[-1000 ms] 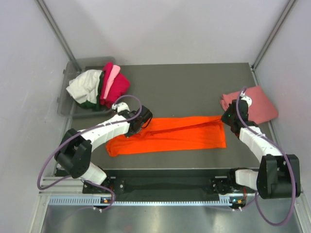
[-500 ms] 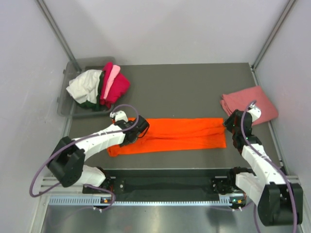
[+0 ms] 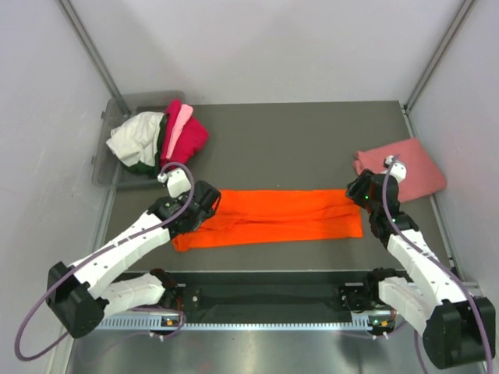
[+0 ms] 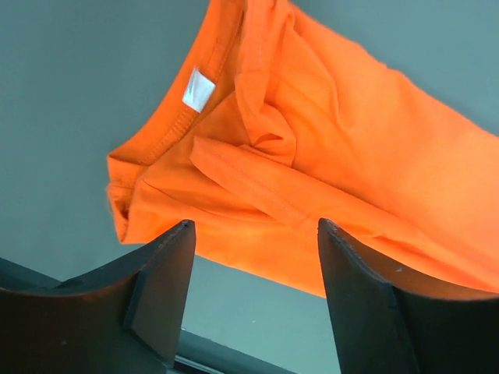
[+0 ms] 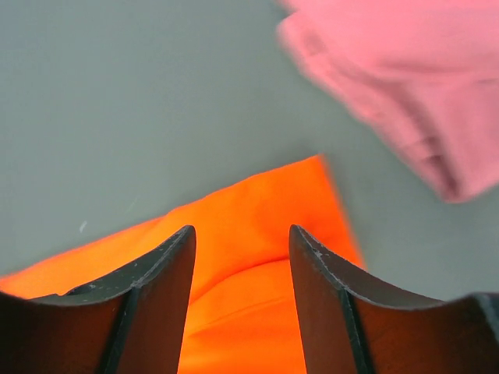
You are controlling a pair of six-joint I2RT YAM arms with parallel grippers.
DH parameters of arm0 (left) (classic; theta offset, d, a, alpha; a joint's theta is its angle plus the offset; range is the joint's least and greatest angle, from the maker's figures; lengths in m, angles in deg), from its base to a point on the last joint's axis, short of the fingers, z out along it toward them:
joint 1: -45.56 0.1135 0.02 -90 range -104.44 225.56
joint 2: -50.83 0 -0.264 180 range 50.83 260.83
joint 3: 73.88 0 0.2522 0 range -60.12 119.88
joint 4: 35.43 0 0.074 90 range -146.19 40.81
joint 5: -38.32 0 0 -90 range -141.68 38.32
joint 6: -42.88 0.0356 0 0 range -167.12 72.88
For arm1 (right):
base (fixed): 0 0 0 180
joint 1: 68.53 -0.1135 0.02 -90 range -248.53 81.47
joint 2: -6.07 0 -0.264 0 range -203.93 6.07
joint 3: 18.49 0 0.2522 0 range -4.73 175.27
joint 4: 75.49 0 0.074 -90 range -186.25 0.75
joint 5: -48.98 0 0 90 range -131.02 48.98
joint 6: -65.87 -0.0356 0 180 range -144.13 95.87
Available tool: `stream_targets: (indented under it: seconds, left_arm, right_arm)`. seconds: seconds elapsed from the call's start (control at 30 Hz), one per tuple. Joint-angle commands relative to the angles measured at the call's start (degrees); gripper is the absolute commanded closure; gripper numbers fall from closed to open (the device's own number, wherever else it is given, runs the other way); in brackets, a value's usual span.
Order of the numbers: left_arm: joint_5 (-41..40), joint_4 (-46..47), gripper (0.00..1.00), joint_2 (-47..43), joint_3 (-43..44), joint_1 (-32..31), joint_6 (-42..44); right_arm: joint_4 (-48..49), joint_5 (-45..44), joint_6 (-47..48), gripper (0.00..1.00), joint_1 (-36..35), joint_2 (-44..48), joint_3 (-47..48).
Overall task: Fold and stack the t-shirts
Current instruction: Fold the tshirt
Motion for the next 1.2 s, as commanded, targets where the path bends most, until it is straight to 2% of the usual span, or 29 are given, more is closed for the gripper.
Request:
stream_targets:
  seconds: [0.0,0.13,0.17,0.27,0.3,0.53,0.83,1.0,1.17]
  left_arm:
    - [0.89,-2.48,0.29,-2.60,3.63,3.28,5.03]
    - [6.24,1.19,0.28,-4.10,3.90,11.44,12.14]
    - [10.34,2.60,0.28,-4.10,2.94,16.16,15.47]
    - [17.31,5.50,0.29,-3.40,1.44,24.35,20.05]
    - [19.50,5.86,0.30,-3.22,1.26,25.34,20.42]
    - [20.31,9.82,0.31,-5.15,-0.93,26.40,20.34]
    - [19.00,17.54,0.31,-9.11,-6.99,26.58,18.14]
    - [19.70,20.19,0.35,-5.08,-6.39,26.75,18.40]
    - [21.46,22.21,0.40,-0.41,-6.56,26.75,19.19]
  right_arm:
    - [-0.09,2.28,-0.30,0.49,-6.80,-2.22,4.00]
    - [0.78,0.78,-3.91,0.48,-18.21,-5.73,6.02]
    - [1.31,0.60,-4.53,0.48,-20.07,-6.53,6.37]
    - [1.75,-0.19,-6.81,0.47,-25.18,-10.74,8.83]
    - [1.93,-0.54,-7.69,0.47,-26.23,-11.63,9.45]
    - [2.98,-5.02,-11.21,0.48,-37.65,-19.09,13.84]
    - [3.60,-6.17,-13.14,0.52,-46.19,-33.58,24.21]
    - [8.59,-1.16,-17.10,0.54,-47.16,-38.70,26.94]
    - [8.43,-0.02,-18.76,0.57,-50.93,-43.27,29.67]
